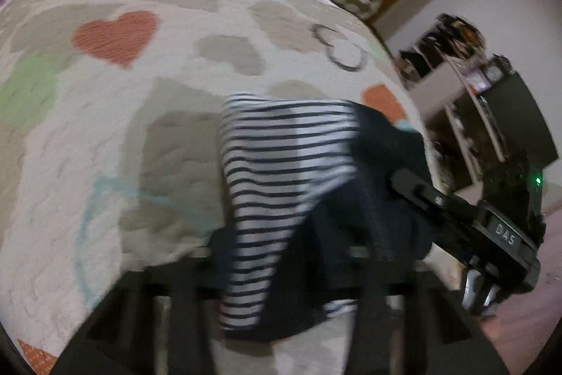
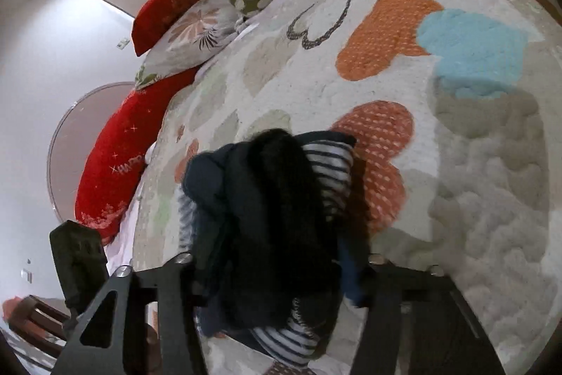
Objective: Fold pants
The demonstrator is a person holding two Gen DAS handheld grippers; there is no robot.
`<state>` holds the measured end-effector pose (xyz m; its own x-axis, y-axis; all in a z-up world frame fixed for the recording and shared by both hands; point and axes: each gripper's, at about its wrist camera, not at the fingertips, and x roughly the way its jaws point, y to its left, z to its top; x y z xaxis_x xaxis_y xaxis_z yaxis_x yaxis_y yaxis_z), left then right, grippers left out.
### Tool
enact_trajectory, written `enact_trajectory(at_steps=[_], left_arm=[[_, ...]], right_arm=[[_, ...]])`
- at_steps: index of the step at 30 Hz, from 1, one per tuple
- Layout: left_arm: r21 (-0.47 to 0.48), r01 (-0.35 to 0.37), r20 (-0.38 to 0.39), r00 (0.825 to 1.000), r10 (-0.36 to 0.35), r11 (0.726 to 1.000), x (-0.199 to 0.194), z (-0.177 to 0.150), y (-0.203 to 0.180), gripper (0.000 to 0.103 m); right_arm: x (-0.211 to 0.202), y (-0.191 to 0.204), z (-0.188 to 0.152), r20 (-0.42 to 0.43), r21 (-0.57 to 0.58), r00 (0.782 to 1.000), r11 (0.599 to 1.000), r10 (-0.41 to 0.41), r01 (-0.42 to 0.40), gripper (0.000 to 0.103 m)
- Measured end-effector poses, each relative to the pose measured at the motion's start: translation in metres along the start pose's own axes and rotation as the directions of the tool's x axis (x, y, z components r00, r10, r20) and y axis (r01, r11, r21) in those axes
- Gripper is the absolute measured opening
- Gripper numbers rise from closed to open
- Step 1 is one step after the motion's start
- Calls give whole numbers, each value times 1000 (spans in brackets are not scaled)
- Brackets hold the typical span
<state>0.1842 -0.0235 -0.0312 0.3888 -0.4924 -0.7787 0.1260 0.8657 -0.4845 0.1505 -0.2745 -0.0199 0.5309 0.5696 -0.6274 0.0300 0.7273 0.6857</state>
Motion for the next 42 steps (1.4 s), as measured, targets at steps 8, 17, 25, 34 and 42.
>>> enact_trajectory(at_steps=[8,17,25,34,42], left_arm=[[35,-157,14,988,157,987,17,7,-16,42],[-36,-173,127,976,176,984,-35,-27,-3,69],[-35,-227,150,962,229,973,-57,-65,3,69],[20,-370,443,836,324,929,-125,-98,-39,94],[52,-425,579,750,319,904,-168,-123,-72,103]], right_arm=[[-27,15,16,73,-56,996,997,-40,44,42],[-69,48,10,256,-148,958,974,-129,170,51],[-11,33,-4,78,-101,984,980,-162,170,58],[-69,64,-42,237,-222,950,941,-204,257,73],[-104,74,-101,300,-277,917,896,-263,347,78]])
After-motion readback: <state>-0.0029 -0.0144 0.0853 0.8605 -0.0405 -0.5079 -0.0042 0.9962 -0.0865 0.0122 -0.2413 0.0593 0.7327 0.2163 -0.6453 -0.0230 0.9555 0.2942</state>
